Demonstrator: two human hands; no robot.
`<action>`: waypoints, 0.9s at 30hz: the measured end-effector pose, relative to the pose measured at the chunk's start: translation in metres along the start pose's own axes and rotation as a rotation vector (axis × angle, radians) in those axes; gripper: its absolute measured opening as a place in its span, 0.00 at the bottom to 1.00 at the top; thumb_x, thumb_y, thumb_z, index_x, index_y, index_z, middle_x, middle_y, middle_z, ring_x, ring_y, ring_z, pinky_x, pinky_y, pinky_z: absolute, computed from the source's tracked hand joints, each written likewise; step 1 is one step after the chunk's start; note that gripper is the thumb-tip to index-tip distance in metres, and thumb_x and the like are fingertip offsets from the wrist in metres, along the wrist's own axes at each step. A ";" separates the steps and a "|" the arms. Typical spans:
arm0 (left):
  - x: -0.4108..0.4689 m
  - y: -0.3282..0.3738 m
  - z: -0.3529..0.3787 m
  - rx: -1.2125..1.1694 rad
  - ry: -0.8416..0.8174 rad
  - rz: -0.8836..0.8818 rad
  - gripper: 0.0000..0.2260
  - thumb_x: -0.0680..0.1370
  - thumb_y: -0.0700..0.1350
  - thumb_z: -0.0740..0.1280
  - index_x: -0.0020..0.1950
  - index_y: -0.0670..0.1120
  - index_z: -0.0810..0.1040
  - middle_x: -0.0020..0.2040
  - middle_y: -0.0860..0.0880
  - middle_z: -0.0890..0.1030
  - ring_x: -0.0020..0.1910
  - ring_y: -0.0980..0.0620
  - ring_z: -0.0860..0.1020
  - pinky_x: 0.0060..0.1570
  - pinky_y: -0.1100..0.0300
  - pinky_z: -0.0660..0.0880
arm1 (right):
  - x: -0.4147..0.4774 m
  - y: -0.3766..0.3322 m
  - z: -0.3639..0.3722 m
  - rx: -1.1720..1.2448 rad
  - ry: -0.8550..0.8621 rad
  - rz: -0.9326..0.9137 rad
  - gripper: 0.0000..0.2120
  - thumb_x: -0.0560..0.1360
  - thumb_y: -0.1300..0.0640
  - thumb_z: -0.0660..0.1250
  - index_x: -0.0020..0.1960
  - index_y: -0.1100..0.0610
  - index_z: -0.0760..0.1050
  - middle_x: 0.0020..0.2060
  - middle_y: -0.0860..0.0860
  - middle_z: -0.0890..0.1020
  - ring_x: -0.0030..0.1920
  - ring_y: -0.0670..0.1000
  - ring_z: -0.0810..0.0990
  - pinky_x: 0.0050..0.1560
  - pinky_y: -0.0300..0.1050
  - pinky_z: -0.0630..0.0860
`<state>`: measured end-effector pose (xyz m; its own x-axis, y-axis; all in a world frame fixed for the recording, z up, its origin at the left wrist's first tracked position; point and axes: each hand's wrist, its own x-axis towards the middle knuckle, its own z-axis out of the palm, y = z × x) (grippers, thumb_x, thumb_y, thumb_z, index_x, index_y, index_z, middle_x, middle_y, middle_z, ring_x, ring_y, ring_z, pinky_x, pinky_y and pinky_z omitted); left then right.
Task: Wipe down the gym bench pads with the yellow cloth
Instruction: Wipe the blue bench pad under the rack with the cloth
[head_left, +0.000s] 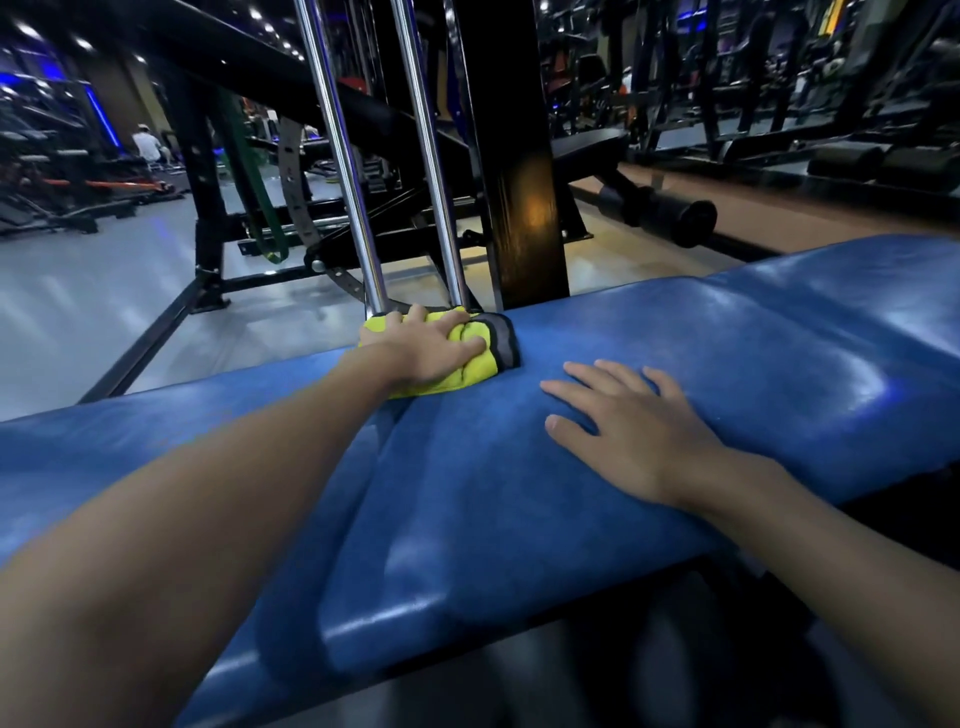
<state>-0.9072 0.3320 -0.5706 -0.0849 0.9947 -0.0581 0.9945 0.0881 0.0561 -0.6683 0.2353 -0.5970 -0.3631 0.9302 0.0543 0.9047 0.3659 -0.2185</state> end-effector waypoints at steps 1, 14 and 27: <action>-0.006 0.000 0.002 0.012 0.014 0.003 0.29 0.74 0.73 0.48 0.76 0.71 0.54 0.78 0.46 0.59 0.78 0.37 0.55 0.70 0.32 0.55 | 0.000 0.000 0.000 0.000 0.001 0.000 0.26 0.81 0.37 0.46 0.78 0.38 0.55 0.80 0.41 0.52 0.79 0.45 0.46 0.77 0.56 0.42; -0.193 0.003 0.016 0.063 0.044 0.119 0.27 0.77 0.71 0.47 0.76 0.68 0.53 0.80 0.48 0.56 0.78 0.42 0.52 0.70 0.32 0.54 | -0.006 -0.001 -0.006 -0.009 -0.032 -0.014 0.26 0.81 0.36 0.46 0.78 0.39 0.56 0.80 0.43 0.54 0.79 0.47 0.48 0.77 0.59 0.44; -0.218 -0.001 0.022 0.066 0.082 0.066 0.28 0.75 0.74 0.49 0.75 0.70 0.53 0.80 0.49 0.55 0.78 0.43 0.53 0.69 0.33 0.56 | 0.003 -0.029 -0.003 0.028 -0.024 -0.068 0.24 0.83 0.40 0.47 0.78 0.42 0.58 0.79 0.43 0.57 0.79 0.48 0.51 0.76 0.59 0.45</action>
<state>-0.8882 0.1139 -0.5795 -0.0213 0.9994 0.0254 0.9997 0.0215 -0.0090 -0.6945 0.2272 -0.5872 -0.4292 0.9020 0.0469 0.8711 0.4271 -0.2423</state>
